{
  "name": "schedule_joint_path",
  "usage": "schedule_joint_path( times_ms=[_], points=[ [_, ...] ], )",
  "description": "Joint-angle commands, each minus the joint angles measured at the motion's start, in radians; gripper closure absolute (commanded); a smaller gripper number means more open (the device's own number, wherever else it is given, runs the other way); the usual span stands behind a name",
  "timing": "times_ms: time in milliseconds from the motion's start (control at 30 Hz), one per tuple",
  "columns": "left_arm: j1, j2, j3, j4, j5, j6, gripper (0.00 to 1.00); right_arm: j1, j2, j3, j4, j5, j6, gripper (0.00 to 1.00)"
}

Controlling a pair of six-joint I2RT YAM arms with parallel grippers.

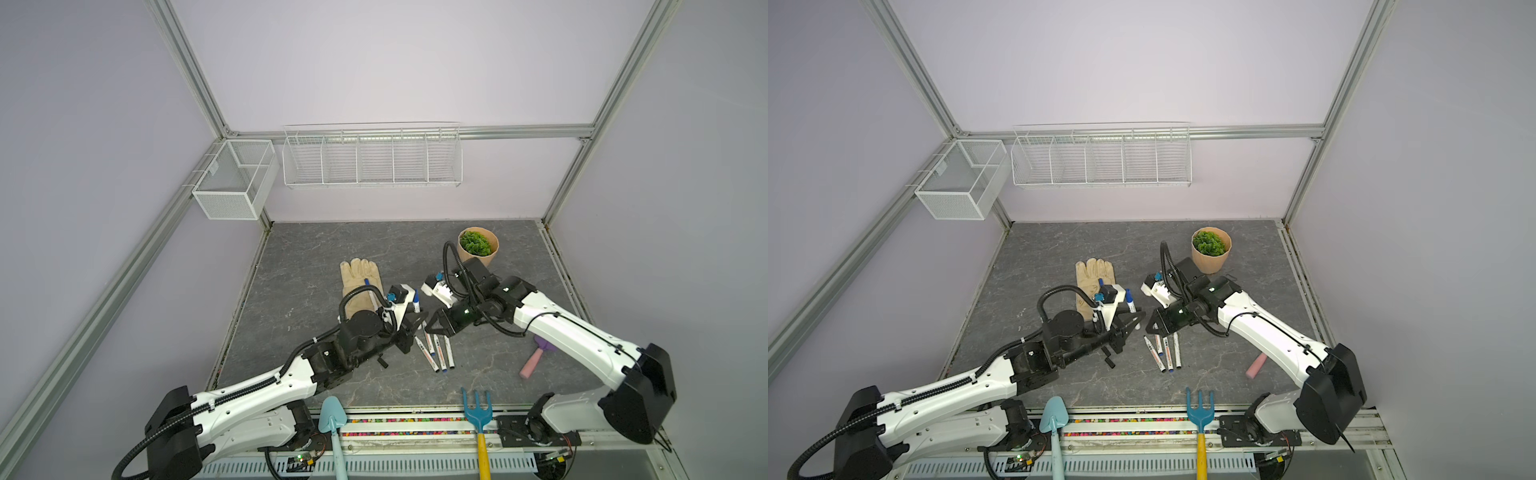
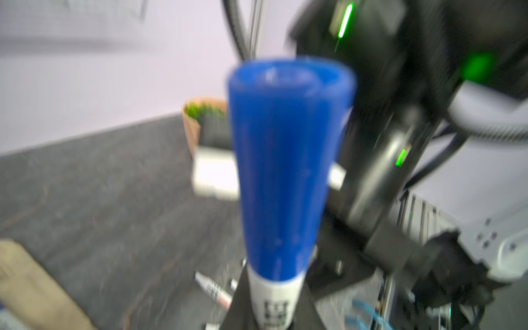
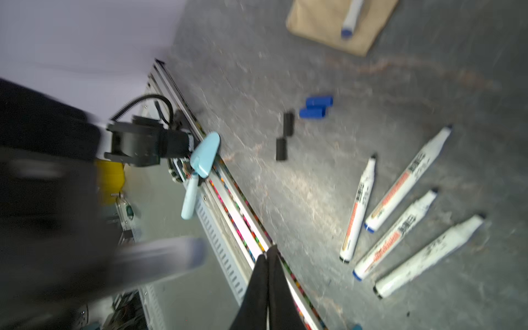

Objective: Insert the pens into the pen caps

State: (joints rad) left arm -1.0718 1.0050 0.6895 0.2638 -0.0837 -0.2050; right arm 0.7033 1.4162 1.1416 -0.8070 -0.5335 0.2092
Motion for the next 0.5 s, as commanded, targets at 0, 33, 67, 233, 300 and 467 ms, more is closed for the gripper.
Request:
schedule_joint_path(
  times_ms=[0,33,67,233,300,467],
  points=[
    [0.006,-0.031,0.048,0.195,-0.029,0.007,1.00,0.009,0.001,-0.002,-0.109,0.027,-0.025,0.93],
    [0.006,-0.029,0.046,0.190,-0.026,0.002,1.00,0.009,-0.003,-0.002,-0.103,0.026,-0.026,0.93],
    [0.006,-0.029,0.042,0.185,-0.027,-0.003,1.00,0.008,-0.013,0.000,-0.090,0.027,-0.021,0.93],
    [0.006,-0.042,0.002,0.151,-0.031,-0.039,1.00,-0.013,-0.070,0.016,-0.018,0.011,0.006,0.91],
    [0.018,-0.051,-0.024,0.117,-0.027,-0.076,1.00,-0.035,-0.090,0.022,0.001,0.014,0.017,0.90],
    [0.156,-0.072,-0.088,-0.022,0.020,-0.288,1.00,-0.099,-0.104,0.026,0.019,0.007,0.034,0.90]
  ],
)
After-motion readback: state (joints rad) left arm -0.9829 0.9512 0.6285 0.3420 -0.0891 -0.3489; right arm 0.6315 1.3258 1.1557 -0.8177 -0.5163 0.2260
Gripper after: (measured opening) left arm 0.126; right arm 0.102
